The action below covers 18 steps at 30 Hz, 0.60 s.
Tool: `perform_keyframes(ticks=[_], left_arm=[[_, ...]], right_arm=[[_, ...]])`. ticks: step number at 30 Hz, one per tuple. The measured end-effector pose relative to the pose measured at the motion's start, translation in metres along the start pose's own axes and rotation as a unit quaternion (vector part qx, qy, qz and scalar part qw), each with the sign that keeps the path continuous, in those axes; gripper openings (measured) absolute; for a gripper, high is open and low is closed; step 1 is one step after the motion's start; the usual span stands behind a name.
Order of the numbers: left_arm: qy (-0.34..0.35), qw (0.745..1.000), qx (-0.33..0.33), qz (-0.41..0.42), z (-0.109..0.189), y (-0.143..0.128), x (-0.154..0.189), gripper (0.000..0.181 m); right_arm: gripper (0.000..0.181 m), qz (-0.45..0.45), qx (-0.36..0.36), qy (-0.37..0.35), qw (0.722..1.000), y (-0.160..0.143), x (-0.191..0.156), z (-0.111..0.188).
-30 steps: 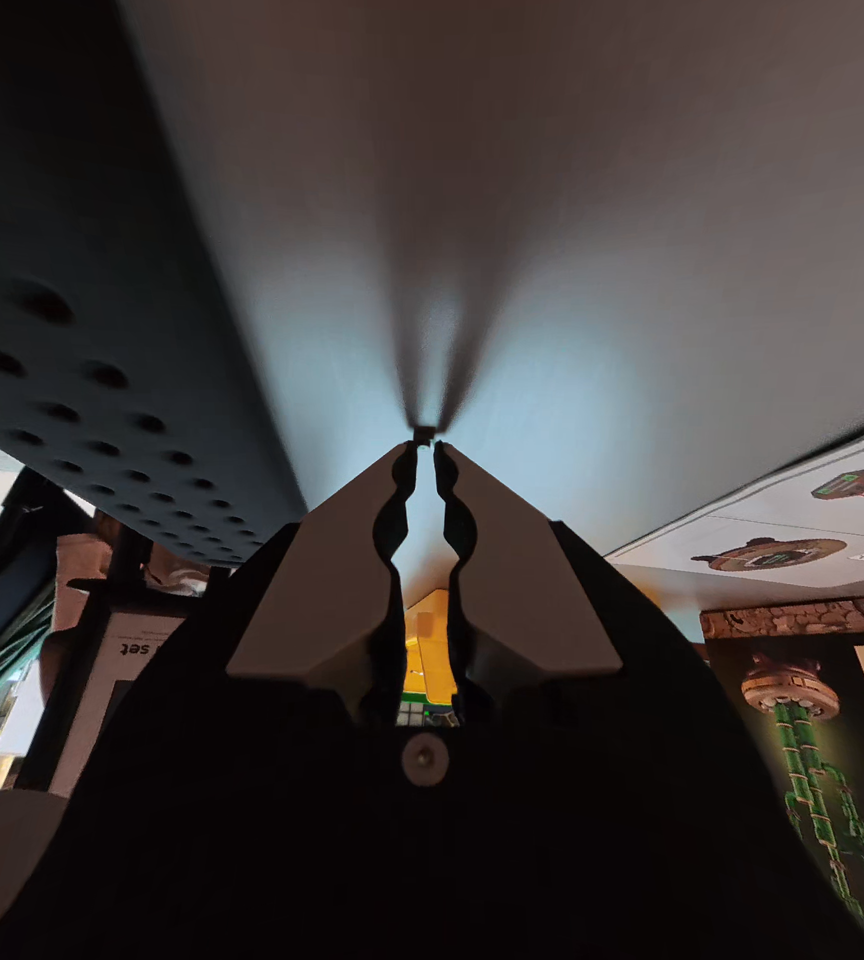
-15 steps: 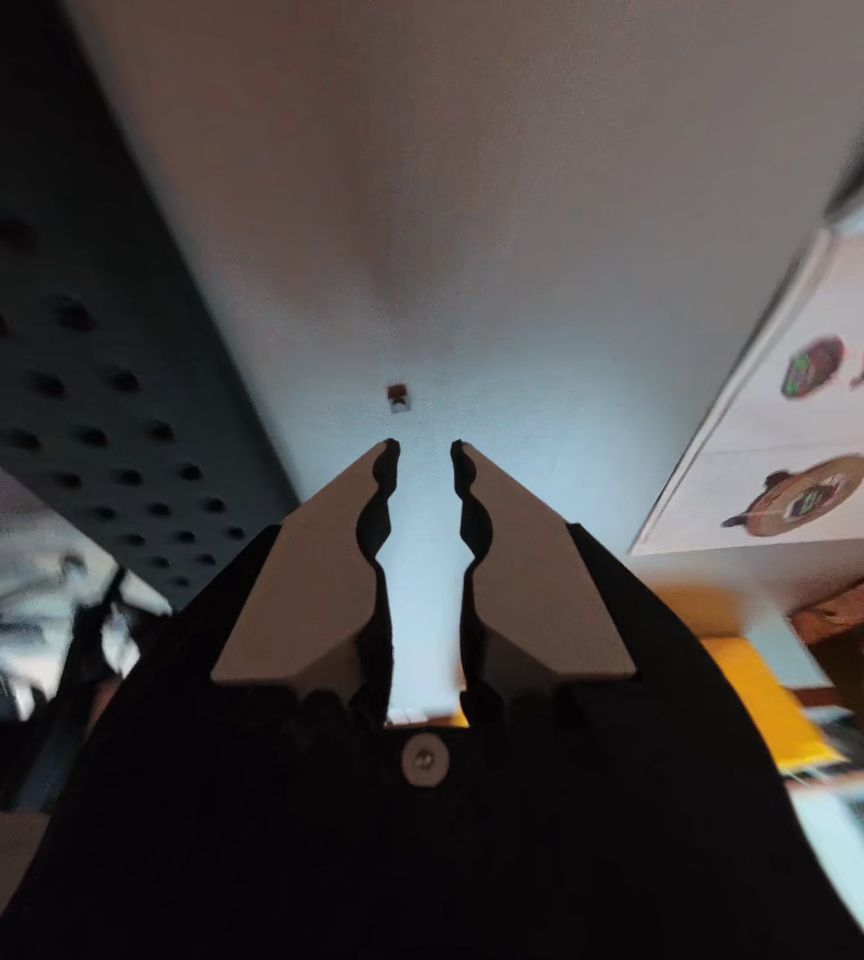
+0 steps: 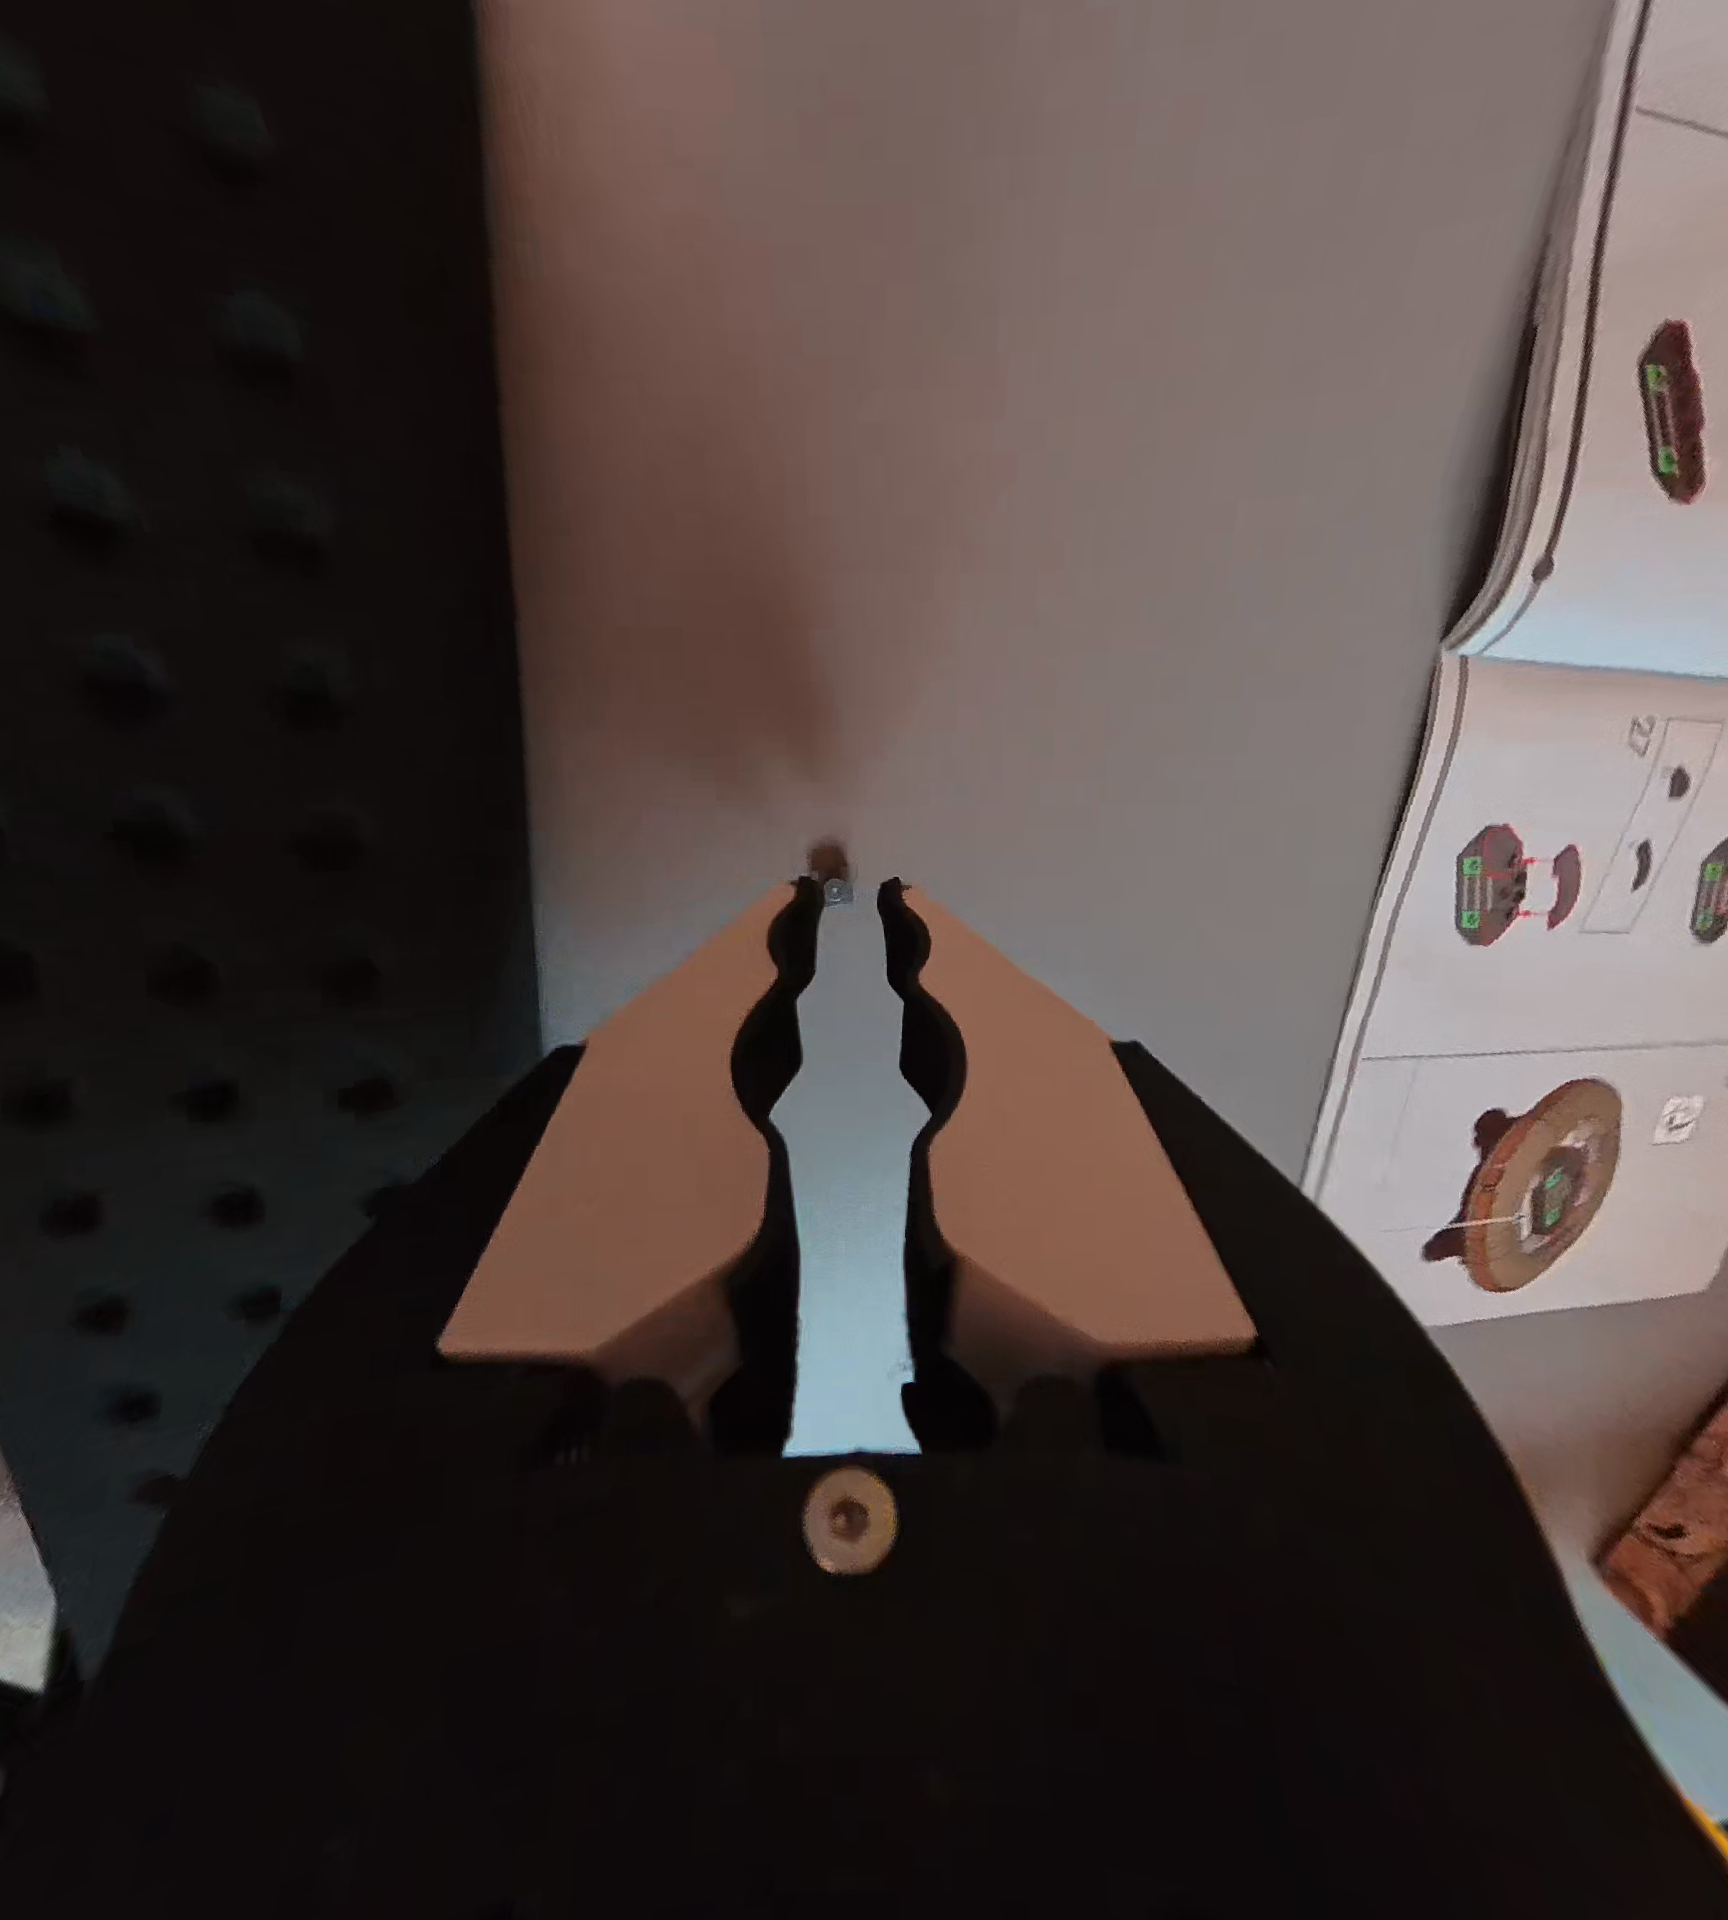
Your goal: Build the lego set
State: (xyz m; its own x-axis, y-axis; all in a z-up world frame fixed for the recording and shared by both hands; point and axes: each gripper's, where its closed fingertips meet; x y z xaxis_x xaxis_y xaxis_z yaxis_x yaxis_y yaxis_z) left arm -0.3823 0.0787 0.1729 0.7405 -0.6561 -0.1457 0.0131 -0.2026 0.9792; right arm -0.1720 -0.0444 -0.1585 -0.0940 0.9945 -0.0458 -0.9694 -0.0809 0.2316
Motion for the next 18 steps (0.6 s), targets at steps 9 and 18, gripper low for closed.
perform_keyframes(ticks=[9, 18], left_arm=[[-0.001, 1.000, -0.015, -0.002, -0.0059, -0.0079, -0.0001, 0.008], [-0.001, 1.000, -0.017, -0.003, -0.0056, -0.0086, -0.0006, 0.009]], right_arm=[[0.008, 0.024, -0.048, 0.026, 0.998, -0.0021, -0.0011, -0.0078], [0.006, 0.020, -0.062, 0.036, 0.997, -0.0063, -0.0013, -0.0085]])
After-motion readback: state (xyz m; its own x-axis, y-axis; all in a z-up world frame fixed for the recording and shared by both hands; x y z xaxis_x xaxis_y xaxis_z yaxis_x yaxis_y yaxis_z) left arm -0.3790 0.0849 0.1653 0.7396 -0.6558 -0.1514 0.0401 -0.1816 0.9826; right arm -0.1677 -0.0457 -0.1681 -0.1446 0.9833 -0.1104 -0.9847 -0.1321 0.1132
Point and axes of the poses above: each gripper's, where its closed fingertips meet, z back along the fingers, y out of its top, x = y × z across the jaws, and after that the axes turned 15 degrees about y, right-handed
